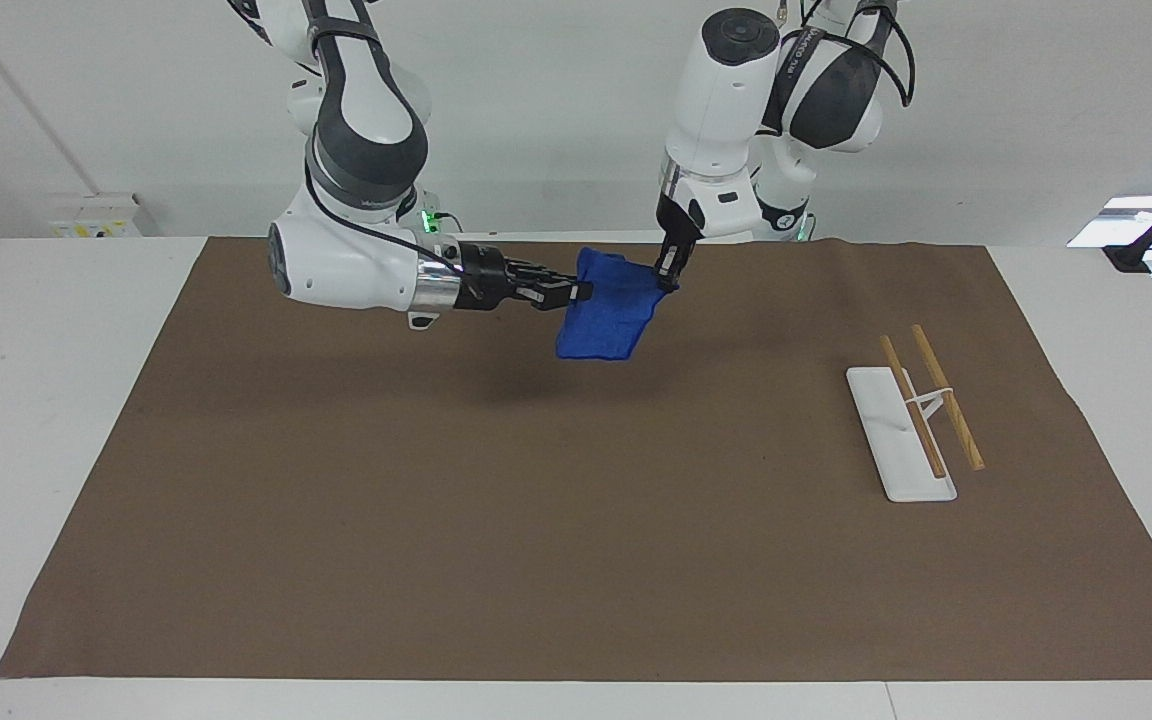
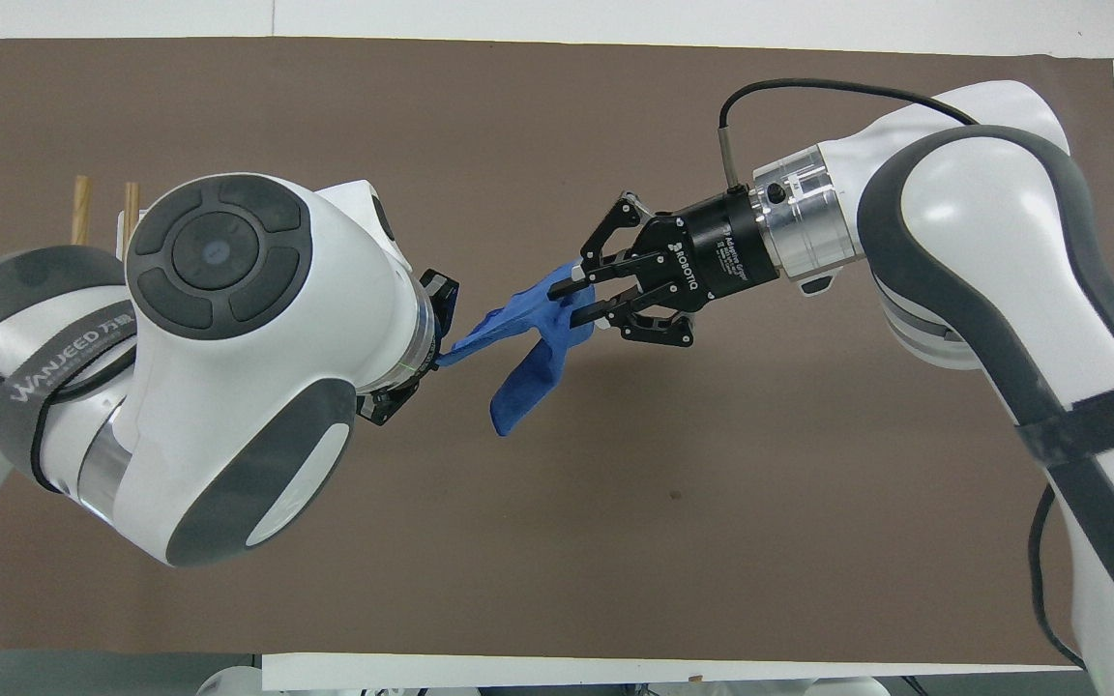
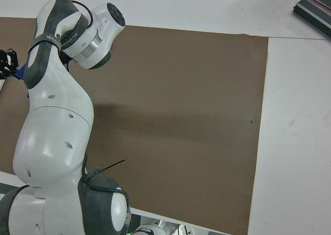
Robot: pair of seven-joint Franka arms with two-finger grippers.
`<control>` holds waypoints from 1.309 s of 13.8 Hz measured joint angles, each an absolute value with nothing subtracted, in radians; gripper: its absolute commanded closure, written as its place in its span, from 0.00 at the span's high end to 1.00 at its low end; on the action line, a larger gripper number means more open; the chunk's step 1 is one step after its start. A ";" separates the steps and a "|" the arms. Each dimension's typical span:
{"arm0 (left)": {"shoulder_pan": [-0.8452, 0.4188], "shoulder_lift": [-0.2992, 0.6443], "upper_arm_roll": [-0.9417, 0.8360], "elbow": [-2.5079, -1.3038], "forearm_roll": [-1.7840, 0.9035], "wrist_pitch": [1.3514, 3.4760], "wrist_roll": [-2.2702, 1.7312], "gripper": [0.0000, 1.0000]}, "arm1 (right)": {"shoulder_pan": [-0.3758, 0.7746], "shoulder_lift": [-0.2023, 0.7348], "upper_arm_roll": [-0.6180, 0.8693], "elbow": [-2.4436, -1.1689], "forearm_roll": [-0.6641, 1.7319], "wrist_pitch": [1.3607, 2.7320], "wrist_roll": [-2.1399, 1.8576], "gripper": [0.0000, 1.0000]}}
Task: Right arm passes towel to left arm to hang
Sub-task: 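Open the right gripper and withdraw while the left gripper carries the towel, then lower the towel over the wooden rods with the left gripper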
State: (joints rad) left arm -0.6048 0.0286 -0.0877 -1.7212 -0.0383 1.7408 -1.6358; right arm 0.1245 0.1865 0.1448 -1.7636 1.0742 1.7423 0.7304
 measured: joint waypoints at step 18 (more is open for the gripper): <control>-0.198 0.011 -0.077 -1.702 0.300 1.721 -0.955 0.00 | -0.053 -0.048 0.128 -1.487 -0.114 1.348 0.132 1.00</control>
State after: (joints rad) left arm -0.1982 0.0113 -0.0769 -1.7025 0.3001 1.7208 -0.9546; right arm -0.0531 -0.0476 0.1277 -1.4870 -0.1143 1.3483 0.1323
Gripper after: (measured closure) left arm 0.974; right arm 0.000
